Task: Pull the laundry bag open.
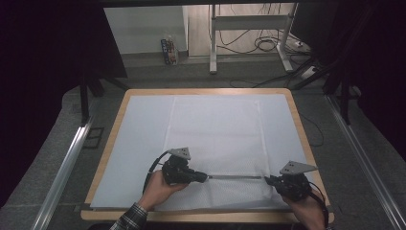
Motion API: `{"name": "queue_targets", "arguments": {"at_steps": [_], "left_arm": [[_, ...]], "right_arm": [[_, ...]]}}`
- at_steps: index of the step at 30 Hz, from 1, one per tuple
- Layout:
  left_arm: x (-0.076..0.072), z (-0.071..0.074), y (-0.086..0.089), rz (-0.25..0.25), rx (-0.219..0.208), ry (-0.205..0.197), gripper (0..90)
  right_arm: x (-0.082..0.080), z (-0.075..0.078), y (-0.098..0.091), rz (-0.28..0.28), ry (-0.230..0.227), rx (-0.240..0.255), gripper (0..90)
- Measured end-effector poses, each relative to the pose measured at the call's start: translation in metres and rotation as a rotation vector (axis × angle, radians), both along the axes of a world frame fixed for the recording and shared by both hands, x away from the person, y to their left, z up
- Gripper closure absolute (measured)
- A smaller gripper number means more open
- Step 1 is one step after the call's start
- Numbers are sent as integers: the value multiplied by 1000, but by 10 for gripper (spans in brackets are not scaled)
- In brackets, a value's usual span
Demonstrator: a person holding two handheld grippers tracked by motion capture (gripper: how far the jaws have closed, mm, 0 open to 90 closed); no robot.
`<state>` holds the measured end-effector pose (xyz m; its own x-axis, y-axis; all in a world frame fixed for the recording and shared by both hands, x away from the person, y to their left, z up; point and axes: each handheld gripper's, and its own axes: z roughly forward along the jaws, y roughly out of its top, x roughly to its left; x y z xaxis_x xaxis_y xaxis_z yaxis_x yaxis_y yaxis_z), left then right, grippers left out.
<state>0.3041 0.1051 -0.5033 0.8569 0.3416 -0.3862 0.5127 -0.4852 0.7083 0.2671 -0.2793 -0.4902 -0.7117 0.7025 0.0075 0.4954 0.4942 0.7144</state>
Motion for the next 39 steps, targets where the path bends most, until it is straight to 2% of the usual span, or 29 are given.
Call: {"name": "queue_targets", "arguments": {"at_steps": [13, 39], "left_arm": [[-7, 0, 28, 58, -4, 1, 872], [-23, -6, 66, 130, 0, 16, 872]], "right_arm": [[0, -1, -3, -18, -1, -5, 852], [0, -1, -3, -15, -4, -10, 852]]}}
